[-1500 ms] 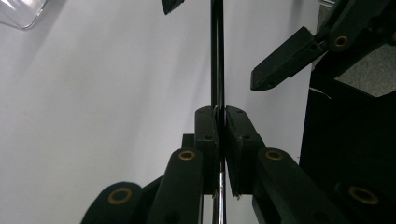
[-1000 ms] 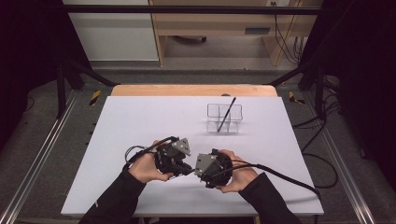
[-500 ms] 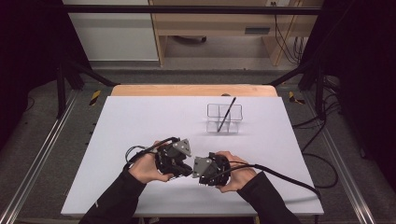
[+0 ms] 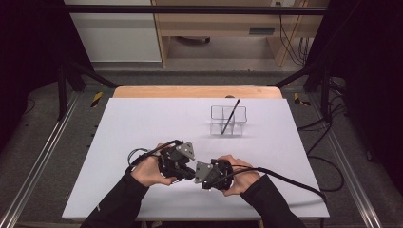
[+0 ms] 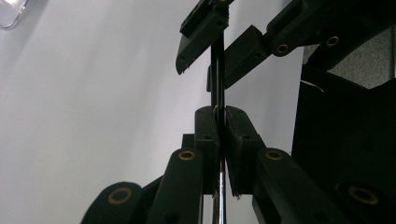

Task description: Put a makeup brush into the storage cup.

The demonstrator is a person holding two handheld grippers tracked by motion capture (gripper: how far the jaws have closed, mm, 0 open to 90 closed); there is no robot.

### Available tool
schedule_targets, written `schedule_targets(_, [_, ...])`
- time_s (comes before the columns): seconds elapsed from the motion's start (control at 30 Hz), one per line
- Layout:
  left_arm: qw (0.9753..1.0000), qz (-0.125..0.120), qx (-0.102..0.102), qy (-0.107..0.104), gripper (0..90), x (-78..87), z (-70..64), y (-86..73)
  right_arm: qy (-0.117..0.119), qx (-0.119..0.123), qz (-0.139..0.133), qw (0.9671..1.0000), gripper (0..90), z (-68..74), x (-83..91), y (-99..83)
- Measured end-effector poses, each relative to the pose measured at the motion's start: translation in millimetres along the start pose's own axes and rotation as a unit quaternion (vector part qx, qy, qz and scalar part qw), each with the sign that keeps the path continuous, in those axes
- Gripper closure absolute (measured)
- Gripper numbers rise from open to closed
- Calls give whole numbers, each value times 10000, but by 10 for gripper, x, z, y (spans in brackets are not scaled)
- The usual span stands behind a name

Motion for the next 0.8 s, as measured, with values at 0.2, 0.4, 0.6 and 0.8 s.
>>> schedule_targets(0.2, [10000,27,0,-33,837,-6,-2,-10,68,80,23,9999,755,13,-9,7])
schedule_targets(0.4, [10000,20,-11,-48,836,-8,-4,-15,97,134,22,9999,767,21,-9,6])
schedule_targets(0.6, [10000,11,-26,-50,833,-3,-2,-18,123,211,14,9997,783,25,-6,2])
schedule_targets(0.8, [10000,-25,15,1,807,7,9,-25,196,223,-68,9995,814,31,16,7])
Point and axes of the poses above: each handheld gripper's, and its own axes: x roughly backward along the jaws, y roughly out of its top, z roughly to its left, the point moved 4 cm from there along -x, roughly forward along the jaws, and after that the axes turned 7 degrees about z, right-handed, at the moved point
